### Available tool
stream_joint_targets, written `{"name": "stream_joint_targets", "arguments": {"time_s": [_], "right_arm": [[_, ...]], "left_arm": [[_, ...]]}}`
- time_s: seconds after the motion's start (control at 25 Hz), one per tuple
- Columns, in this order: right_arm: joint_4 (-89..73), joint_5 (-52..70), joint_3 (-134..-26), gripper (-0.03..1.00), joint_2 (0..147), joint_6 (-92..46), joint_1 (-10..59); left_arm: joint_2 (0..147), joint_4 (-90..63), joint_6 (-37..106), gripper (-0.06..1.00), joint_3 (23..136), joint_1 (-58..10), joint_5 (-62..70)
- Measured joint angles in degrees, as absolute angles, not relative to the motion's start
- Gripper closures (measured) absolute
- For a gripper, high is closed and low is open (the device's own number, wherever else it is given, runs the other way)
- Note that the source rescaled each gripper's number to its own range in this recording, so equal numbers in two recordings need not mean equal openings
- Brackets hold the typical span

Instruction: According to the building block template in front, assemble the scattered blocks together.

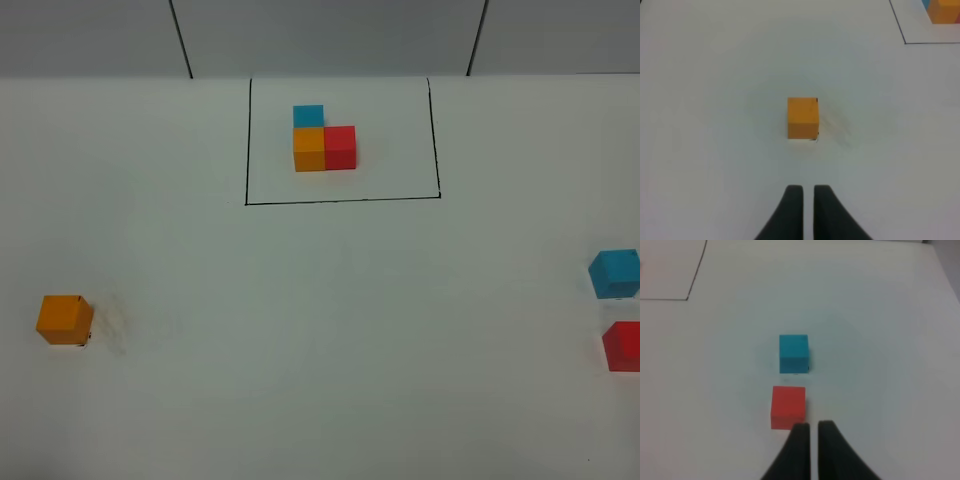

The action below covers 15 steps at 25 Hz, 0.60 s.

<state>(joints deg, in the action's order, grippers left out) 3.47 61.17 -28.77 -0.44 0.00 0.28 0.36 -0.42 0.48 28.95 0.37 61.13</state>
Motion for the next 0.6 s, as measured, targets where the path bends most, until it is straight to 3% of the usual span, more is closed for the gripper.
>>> {"name": "stream_joint_targets", "arguments": {"time_s": [0.24, 0.6], "right_arm": [[3.47, 61.17, -28.77, 0.97, -0.44, 0.00, 0.28], [3.47, 61.17, -28.77, 0.97, -0.44, 0.00, 0.28]], "left_arm": [[8.46, 0.37, 0.74, 0.91, 31.47, 0.37, 60.72], [32.94, 0.43, -0.30, 0.90, 41.99, 0.37, 60.29]]}}
